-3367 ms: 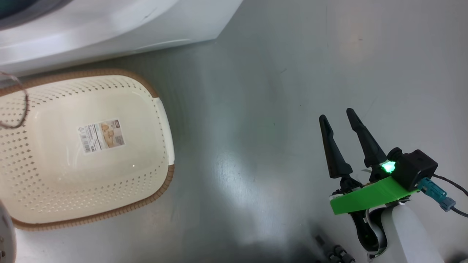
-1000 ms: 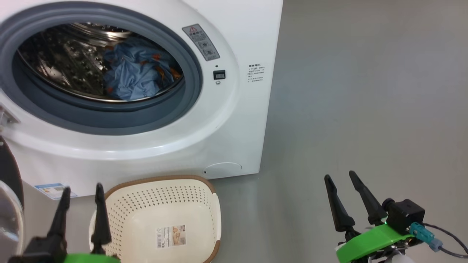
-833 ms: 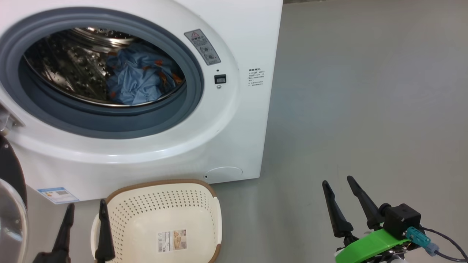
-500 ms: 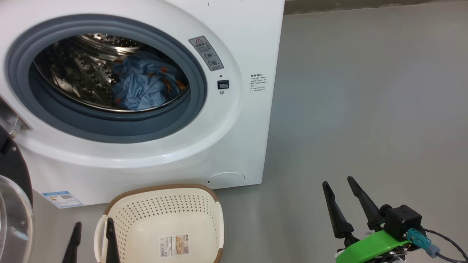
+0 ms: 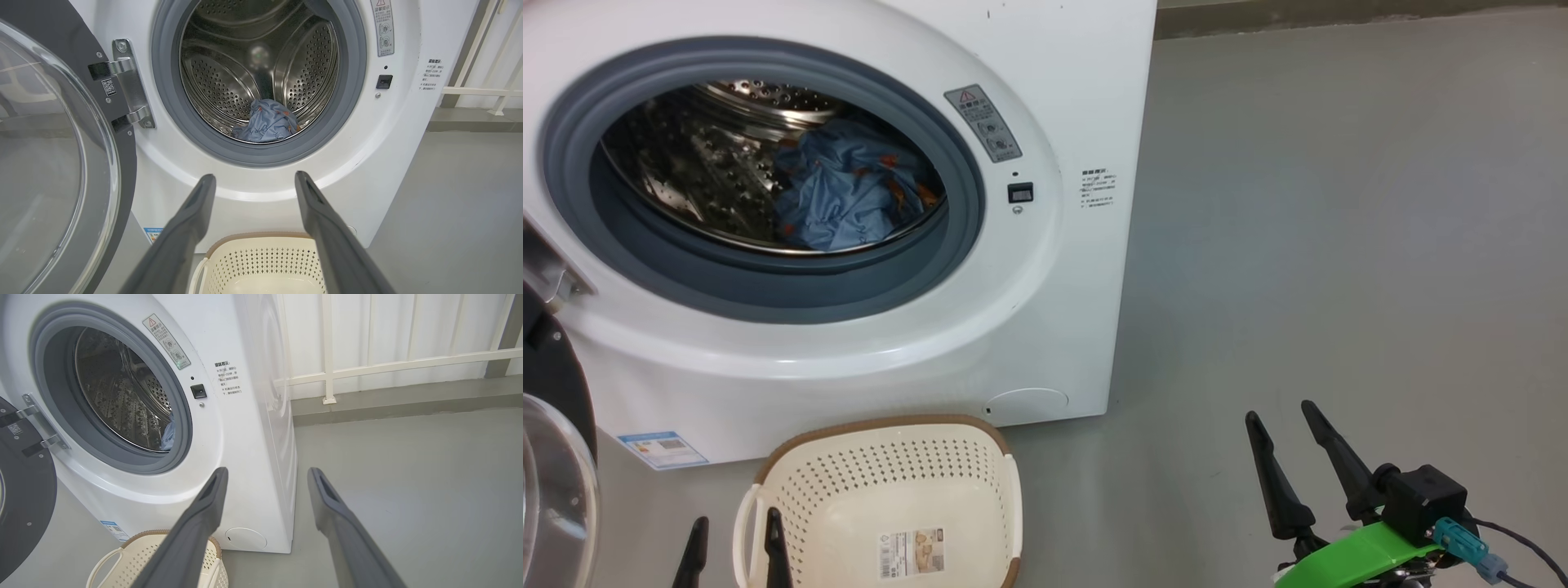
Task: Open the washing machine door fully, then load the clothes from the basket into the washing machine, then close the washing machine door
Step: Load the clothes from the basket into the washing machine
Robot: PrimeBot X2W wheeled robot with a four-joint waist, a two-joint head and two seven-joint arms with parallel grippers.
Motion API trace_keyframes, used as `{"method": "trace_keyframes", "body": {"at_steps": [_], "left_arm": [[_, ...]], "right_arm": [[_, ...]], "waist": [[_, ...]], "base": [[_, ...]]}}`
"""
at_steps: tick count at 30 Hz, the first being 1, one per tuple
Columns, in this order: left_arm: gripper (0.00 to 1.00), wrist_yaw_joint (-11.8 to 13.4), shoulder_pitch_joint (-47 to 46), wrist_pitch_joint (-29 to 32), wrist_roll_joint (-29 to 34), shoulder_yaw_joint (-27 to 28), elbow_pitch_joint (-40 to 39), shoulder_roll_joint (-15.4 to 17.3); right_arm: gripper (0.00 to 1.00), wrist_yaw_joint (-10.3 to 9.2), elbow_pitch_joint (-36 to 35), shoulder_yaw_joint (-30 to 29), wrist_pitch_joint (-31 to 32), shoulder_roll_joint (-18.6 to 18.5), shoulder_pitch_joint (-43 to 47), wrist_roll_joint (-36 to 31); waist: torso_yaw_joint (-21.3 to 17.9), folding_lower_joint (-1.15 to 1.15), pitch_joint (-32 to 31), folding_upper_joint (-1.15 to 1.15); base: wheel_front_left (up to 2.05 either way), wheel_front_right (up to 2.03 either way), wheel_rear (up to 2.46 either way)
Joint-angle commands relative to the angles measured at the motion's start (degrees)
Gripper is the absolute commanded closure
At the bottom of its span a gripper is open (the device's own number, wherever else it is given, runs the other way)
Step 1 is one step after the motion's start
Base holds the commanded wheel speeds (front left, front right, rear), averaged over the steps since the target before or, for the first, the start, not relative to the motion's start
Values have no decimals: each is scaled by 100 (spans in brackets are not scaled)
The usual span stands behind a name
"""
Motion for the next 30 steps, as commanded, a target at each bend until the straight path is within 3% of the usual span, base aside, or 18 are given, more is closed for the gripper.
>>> {"method": "trace_keyframes", "body": {"at_steps": [1,30], "left_arm": [[0,60,-43,-30,37,172,-165,62],[0,-24,-232,-30,57,299,-323,62]], "right_arm": [[0,9,-169,114,-34,2,-38,-49],[0,9,-219,53,-34,2,-82,-18]], "waist": [[-6,0,-4,0],[14,0,131,0]], "base": [[0,0,0],[0,0,0]]}}
